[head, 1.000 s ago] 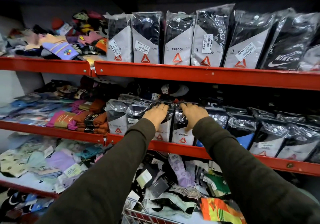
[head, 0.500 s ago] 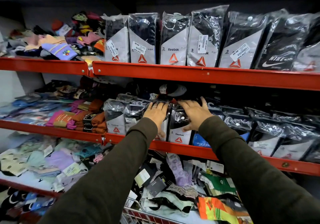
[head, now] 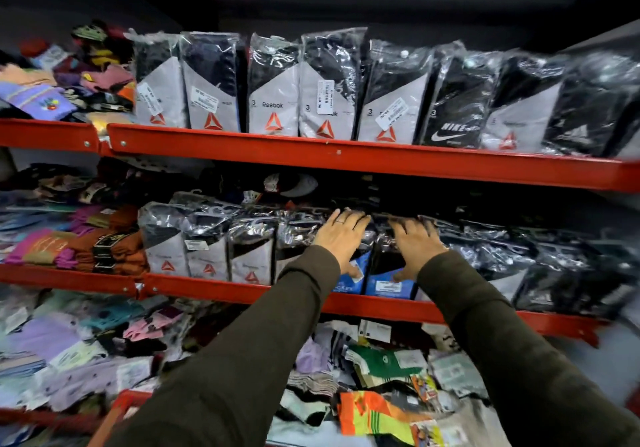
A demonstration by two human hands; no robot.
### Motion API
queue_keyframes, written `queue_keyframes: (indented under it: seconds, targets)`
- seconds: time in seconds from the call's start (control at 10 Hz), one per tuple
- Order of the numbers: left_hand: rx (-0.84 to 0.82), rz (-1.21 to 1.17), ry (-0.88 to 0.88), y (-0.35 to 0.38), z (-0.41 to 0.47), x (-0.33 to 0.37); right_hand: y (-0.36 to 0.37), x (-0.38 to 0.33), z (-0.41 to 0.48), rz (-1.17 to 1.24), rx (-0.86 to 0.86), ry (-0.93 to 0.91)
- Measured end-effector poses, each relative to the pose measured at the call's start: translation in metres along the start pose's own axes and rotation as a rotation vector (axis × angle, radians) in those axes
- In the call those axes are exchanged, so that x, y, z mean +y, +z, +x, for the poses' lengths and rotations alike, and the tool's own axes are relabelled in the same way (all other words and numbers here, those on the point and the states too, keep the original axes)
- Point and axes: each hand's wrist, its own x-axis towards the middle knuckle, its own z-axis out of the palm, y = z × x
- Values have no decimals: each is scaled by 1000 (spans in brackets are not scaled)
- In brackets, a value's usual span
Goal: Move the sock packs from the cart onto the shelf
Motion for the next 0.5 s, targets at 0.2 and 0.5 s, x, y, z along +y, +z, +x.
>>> queue_keyframes:
  seconds: [0.2, 0.5]
  targets:
    - [18, 63, -39, 10, 0, 11, 14, 7, -1, -21, 94, -91]
    - [77, 74, -22, 12, -4, 16, 15, 8, -3, -90, 120, -125]
